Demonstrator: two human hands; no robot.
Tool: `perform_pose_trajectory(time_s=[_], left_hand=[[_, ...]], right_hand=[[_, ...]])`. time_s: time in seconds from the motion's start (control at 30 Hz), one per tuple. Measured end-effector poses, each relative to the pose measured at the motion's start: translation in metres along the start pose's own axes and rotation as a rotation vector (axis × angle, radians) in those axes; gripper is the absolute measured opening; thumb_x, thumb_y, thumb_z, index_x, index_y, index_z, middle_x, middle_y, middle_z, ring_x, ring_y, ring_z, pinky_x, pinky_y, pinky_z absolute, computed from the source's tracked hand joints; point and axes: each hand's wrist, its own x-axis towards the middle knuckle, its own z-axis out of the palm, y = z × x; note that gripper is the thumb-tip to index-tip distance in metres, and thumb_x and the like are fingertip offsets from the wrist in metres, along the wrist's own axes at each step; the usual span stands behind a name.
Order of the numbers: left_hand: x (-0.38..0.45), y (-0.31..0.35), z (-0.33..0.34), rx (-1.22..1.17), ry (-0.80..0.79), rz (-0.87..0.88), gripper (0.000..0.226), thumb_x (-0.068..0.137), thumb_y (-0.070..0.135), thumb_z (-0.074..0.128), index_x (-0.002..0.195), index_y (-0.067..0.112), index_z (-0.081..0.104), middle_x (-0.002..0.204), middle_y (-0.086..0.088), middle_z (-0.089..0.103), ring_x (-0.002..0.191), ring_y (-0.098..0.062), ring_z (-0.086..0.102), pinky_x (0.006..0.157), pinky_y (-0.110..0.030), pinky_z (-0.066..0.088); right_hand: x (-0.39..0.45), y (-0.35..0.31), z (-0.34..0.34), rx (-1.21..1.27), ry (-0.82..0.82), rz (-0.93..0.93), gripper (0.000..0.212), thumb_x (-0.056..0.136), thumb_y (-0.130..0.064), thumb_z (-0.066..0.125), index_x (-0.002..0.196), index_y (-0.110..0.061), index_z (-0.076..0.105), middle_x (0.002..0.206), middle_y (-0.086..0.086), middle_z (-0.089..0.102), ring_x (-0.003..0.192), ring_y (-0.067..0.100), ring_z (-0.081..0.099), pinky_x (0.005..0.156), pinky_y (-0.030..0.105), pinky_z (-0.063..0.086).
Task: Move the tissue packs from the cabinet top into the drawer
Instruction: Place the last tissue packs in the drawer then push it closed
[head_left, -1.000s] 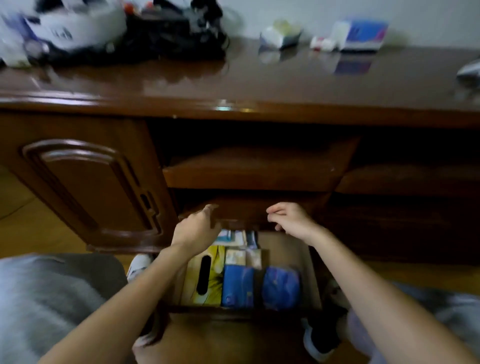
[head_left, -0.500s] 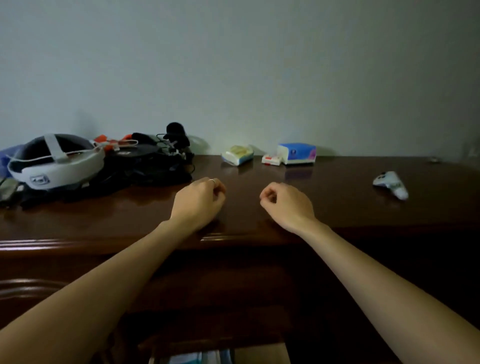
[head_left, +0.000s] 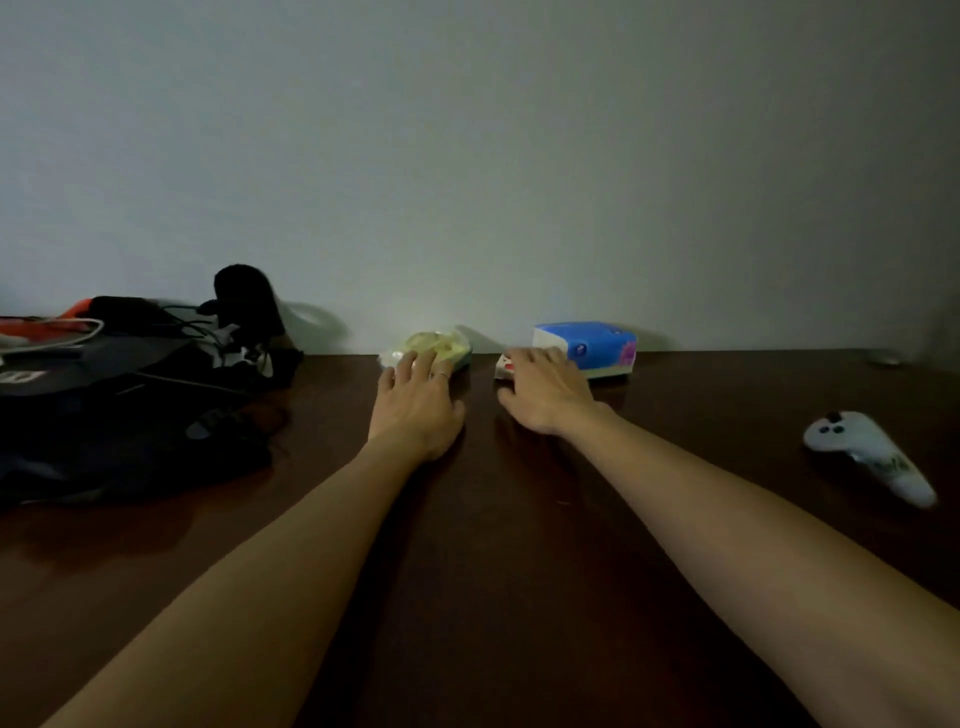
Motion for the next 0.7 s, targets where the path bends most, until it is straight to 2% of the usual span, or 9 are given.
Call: perform_pose_trajectory(time_s=[0.07,0.13,0.2,0.3,0.43,0.5,0.57,0.6,0.7], left_hand=[[0.018,-0.002,0.010,0.021,-0.026,-0.017,0.065,0.098,0.046,0.041,0.155,0.016,0.029,0.164,-0.010,0.023,0.153,-0.030,0.011,0.123,-0.052,0.010],[0.028,-0.003,0.015,0.036,-0.026,-0.047,0.062,0.099,0.043,0.039,0.153,0.013,0.033,0.157,-0.012,0.036,0.148,-0.030,0.024,0.120,-0.051,0.017],[0.032,-0.004,0.016,0.062,-0.016,-0.062,0.056,0.099,0.039,0.038,0.147,0.010,0.043,0.146,-0.012,0.046,0.137,-0.030,0.037,0.115,-0.049,0.028],[0.032,-0.002,0.013,0.073,-0.018,-0.067,0.047,0.098,0.033,0.039,0.136,0.009,0.055,0.136,-0.011,0.051,0.127,-0.030,0.042,0.105,-0.048,0.037],[0.023,0.002,0.002,0.064,-0.004,-0.063,0.039,0.097,0.025,0.046,0.131,0.012,0.060,0.132,-0.009,0.054,0.124,-0.029,0.045,0.096,-0.046,0.043],[0.011,0.003,-0.006,0.041,0.000,-0.064,0.037,0.096,0.023,0.050,0.129,0.014,0.062,0.131,-0.008,0.055,0.123,-0.028,0.046,0.096,-0.045,0.044],[-0.009,0.003,-0.017,-0.001,-0.002,-0.072,0.036,0.095,0.021,0.052,0.129,0.014,0.062,0.131,-0.006,0.056,0.123,-0.027,0.047,0.095,-0.044,0.047],[-0.022,0.003,-0.024,-0.017,0.001,-0.076,0.036,0.095,0.020,0.053,0.129,0.014,0.062,0.131,-0.006,0.056,0.123,-0.026,0.047,0.094,-0.043,0.049],[-0.066,0.001,-0.046,-0.010,0.016,-0.083,0.035,0.094,0.021,0.055,0.127,0.014,0.063,0.129,-0.006,0.058,0.121,-0.026,0.049,0.090,-0.042,0.052]], right_hand=[[0.036,0.009,0.008,-0.240,0.049,-0.044,0.064,0.095,-0.053,0.046,0.150,-0.020,0.040,0.157,0.010,0.039,0.151,0.034,0.016,0.121,0.054,0.015],[0.061,0.020,0.015,-0.383,0.013,0.000,0.074,0.092,-0.067,0.038,0.153,-0.027,0.037,0.168,0.011,0.016,0.155,0.035,-0.008,0.117,0.064,-0.007],[0.073,0.029,0.024,-0.311,-0.113,0.151,0.081,0.086,-0.082,0.029,0.151,-0.035,0.042,0.170,0.009,-0.001,0.153,0.039,-0.015,0.110,0.073,-0.011],[0.074,0.033,0.023,-0.209,-0.228,0.228,0.084,0.086,-0.085,0.025,0.146,-0.032,0.050,0.168,0.009,0.007,0.152,0.041,0.004,0.110,0.077,0.002],[0.046,0.029,0.005,-0.176,-0.181,0.123,0.083,0.088,-0.081,0.029,0.144,-0.024,0.054,0.165,0.008,0.022,0.147,0.038,0.022,0.114,0.066,0.020],[0.020,0.023,-0.004,-0.134,-0.122,0.042,0.082,0.086,-0.080,0.032,0.137,-0.021,0.057,0.155,0.009,0.038,0.140,0.035,0.035,0.111,0.059,0.028],[-0.009,0.012,-0.011,-0.104,-0.063,-0.056,0.078,0.084,-0.082,0.032,0.116,-0.019,0.063,0.127,0.008,0.059,0.119,0.032,0.053,0.098,0.049,0.042],[-0.025,0.006,-0.014,-0.071,-0.073,-0.081,0.076,0.083,-0.084,0.030,0.108,-0.020,0.062,0.116,0.007,0.062,0.110,0.030,0.058,0.089,0.044,0.046],[-0.072,-0.008,-0.015,0.104,-0.138,-0.080,0.078,0.077,-0.090,0.027,0.112,-0.025,0.053,0.113,0.003,0.062,0.096,0.025,0.061,0.072,0.037,0.046]])
